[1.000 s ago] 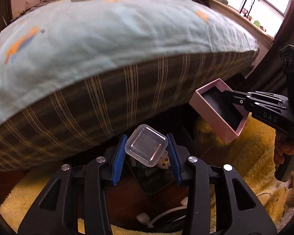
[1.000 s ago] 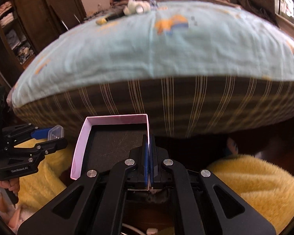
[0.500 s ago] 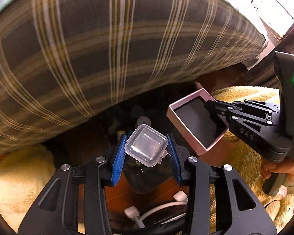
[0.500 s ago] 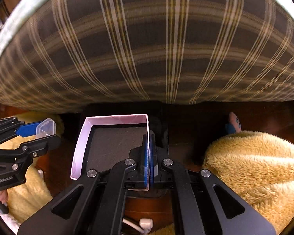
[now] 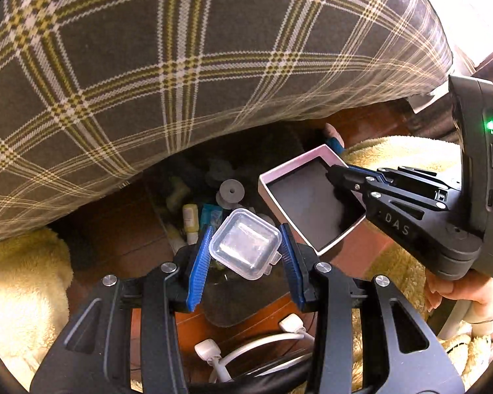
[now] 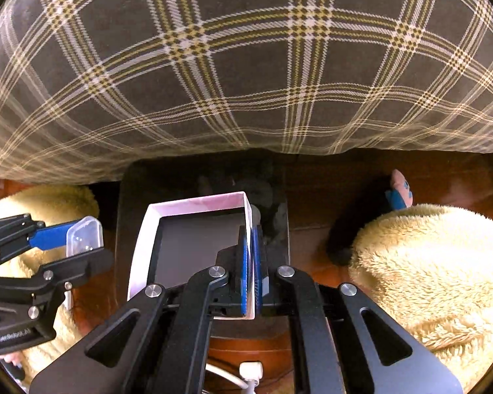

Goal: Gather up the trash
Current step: 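Carry case and pink box down to the bin and open both tools, then grasp the yellow-capped white tube with left tool while right tool grasps the white tape roll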

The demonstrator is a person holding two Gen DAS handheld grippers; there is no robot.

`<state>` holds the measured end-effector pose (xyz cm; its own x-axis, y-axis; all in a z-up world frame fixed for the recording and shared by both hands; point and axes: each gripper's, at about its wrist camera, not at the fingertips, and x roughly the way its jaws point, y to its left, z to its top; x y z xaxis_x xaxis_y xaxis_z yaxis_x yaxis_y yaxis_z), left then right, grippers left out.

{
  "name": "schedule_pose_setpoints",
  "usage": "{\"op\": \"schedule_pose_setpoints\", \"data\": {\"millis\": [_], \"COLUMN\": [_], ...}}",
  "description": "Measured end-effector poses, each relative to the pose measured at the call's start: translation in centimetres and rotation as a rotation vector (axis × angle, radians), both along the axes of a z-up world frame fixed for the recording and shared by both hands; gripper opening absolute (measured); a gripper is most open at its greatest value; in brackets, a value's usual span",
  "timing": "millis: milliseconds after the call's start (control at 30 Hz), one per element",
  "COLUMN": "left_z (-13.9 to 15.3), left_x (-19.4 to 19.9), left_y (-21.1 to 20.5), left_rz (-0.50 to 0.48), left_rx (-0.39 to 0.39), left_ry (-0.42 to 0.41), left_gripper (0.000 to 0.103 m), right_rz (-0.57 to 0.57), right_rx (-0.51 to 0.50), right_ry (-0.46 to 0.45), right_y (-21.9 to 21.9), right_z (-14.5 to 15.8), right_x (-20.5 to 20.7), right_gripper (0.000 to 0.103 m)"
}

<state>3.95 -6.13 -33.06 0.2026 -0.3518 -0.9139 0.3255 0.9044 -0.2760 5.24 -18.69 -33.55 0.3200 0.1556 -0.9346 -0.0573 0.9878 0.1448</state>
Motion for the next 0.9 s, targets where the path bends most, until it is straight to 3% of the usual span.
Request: {"op": "schedule_pose_setpoints", "data": {"millis": [133, 167, 200, 233, 367, 433, 600, 667, 900], "left_z": [-0.2, -0.4, -0.3, -0.3, 0.4, 1.1, 4.3, 5.9, 13.8], "left_x": [0.4, 0.4, 0.4, 0.4, 0.3, 0.2, -0.3, -0.5, -0.7], "left_y": [0.2, 0.3, 0.3, 0.4, 0.9, 1.2, 2.0, 2.5, 4.5], "left_rz": [0.006, 0.007, 0.009, 0.011, 0.014, 0.017, 0.030, 0.035, 0.060], "left_rx": [0.006, 0.007, 0.005, 0.005, 0.019, 0.027, 0.038, 0.031, 0.027], "left_ry": [0.003, 0.003, 0.002, 0.002, -0.015, -0.030, -0.100, -0.130, -0.290], "left_gripper": [0.043, 0.044, 0.046, 0.047, 0.054, 0.063, 0.082, 0.087, 0.093], "right_rz": [-0.018, -0.023, -0.029, -0.032, -0.045, -0.048, -0.034, -0.026, 0.006], "right_rx": [0.039, 0.048, 0.058, 0.068, 0.079, 0.081, 0.069, 0.058, 0.060], "right_ry": [0.010, 0.008, 0.001, -0.010, -0.035, -0.053, -0.146, -0.194, -0.393], "right_y": [-0.6, -0.8, -0.9, -1.0, -1.3, -1.4, -1.4, -1.4, -1.8], "right_z": [-0.2, -0.2, 0.0, 0.2, 1.4, 2.3, 6.5, 8.3, 16.6], "right_x": [0.3, 0.4, 0.4, 0.4, 0.5, 0.4, -0.2, -0.4, -0.2], "right_gripper": [0.011, 0.025, 0.048, 0.056, 0.058, 0.063, 0.090, 0.095, 0.098]}}
